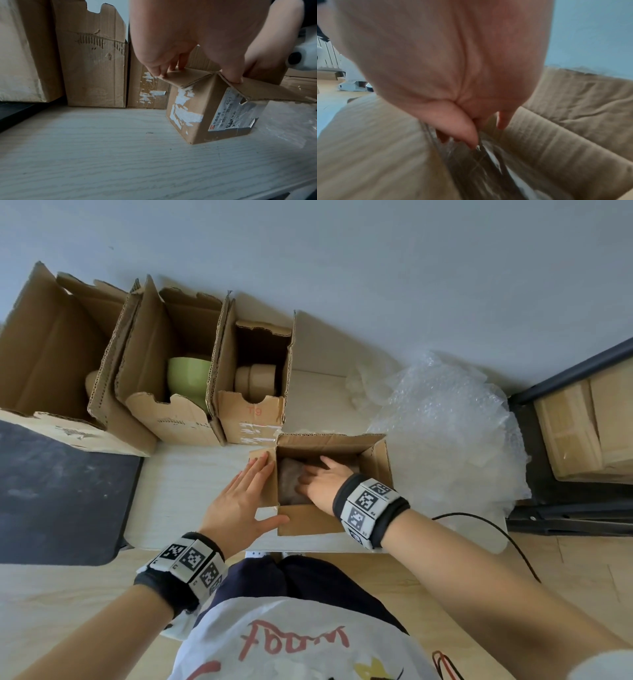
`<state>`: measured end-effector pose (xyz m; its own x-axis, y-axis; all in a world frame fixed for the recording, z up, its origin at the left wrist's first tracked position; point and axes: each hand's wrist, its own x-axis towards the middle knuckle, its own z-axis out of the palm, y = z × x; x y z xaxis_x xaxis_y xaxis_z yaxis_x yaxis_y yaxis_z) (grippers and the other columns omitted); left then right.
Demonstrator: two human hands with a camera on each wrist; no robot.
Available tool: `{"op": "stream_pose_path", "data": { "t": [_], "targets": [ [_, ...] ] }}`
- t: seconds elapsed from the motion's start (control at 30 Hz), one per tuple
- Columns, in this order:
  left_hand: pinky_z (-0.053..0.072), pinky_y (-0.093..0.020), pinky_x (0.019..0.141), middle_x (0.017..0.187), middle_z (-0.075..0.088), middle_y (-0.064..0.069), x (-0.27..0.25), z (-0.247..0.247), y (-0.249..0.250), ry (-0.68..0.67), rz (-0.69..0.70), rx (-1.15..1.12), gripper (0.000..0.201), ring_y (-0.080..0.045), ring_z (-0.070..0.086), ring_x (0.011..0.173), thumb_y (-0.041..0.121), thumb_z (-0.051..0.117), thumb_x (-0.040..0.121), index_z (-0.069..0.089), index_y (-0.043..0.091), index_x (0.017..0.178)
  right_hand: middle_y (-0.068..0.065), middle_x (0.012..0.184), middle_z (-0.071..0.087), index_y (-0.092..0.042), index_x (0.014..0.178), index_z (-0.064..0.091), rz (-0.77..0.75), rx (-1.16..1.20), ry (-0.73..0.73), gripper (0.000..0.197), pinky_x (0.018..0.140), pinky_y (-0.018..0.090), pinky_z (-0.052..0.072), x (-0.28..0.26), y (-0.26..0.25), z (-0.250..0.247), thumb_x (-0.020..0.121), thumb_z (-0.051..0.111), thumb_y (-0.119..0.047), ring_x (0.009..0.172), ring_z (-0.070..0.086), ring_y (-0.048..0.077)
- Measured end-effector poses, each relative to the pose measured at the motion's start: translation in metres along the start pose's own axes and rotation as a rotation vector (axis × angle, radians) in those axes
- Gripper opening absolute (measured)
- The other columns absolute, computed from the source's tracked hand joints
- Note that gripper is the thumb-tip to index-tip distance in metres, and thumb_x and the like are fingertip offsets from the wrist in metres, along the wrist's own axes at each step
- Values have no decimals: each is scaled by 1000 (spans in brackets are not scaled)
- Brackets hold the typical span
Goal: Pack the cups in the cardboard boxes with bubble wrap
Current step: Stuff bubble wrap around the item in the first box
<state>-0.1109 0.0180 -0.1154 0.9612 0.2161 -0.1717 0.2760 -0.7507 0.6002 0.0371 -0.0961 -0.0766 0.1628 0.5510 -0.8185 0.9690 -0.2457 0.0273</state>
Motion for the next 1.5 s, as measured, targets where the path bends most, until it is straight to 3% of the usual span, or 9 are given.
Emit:
{"op": "stream_pose_path", "data": {
  "t": [0.13,0.23,0.37,0.6,0.77,0.9,1.13,1.27,1.5],
  "targets": [
    [10,-28,116,155,-2,7,-1,-6,3,-27,40,76,100,-10,0,143,61,62,75,10,19,150,4,148,40,-16,137,45,-38,251,395,42,115,41,23,-28,7,-5,97,42,-8,139,31,22],
    [18,-31,115,158,0,6,1,-10,4,-67,34,85,100,-11,1,145,66,58,72,14,19,150,4,126,60,-14,128,55,-33,569,808,37,90,32,49,-63,26,4,94,46,-3,110,58,20],
    [21,-34,114,155,3,8,7,-13,7,-79,27,113,112,-8,2,141,79,43,61,17,18,150,5,108,67,-9,116,62,232,685,1148,25,74,24,50,-92,78,36,94,49,-6,91,65,19],
    [28,-37,112,153,-1,16,15,-12,9,-86,-19,87,111,-9,10,143,70,58,60,18,19,150,14,151,29,-10,142,35,757,697,691,56,106,41,33,-71,160,113,93,59,-21,136,32,29],
    [35,-36,107,152,2,18,17,-10,6,-95,-32,-24,108,-15,22,142,58,68,59,22,18,148,18,152,25,-12,150,15,823,701,733,82,106,42,33,-49,170,140,87,67,-25,139,29,31],
    [39,-36,103,151,1,20,17,-10,5,-99,-45,-16,108,-15,29,138,58,68,59,21,19,148,15,143,36,-11,147,23,824,616,702,76,100,38,37,-43,172,150,86,68,-23,127,42,29],
    [37,-35,105,150,-2,26,19,-14,5,-127,-80,61,111,-5,20,140,71,60,57,18,26,149,13,117,52,-7,113,57,812,580,656,27,89,37,40,-41,184,147,87,64,-13,106,51,30],
    [16,-28,112,152,-10,21,21,-16,7,-185,-86,175,114,3,-8,139,80,47,59,4,27,150,16,108,59,-5,104,66,819,643,721,18,86,38,41,-48,192,143,90,55,-6,100,54,34],
    [3,-24,111,149,-19,20,20,-20,12,-210,-98,208,115,4,-17,135,83,43,59,-6,28,148,17,109,62,-2,109,65,904,860,1115,22,79,33,43,-98,193,133,93,58,-15,100,58,32]
  ]
}}
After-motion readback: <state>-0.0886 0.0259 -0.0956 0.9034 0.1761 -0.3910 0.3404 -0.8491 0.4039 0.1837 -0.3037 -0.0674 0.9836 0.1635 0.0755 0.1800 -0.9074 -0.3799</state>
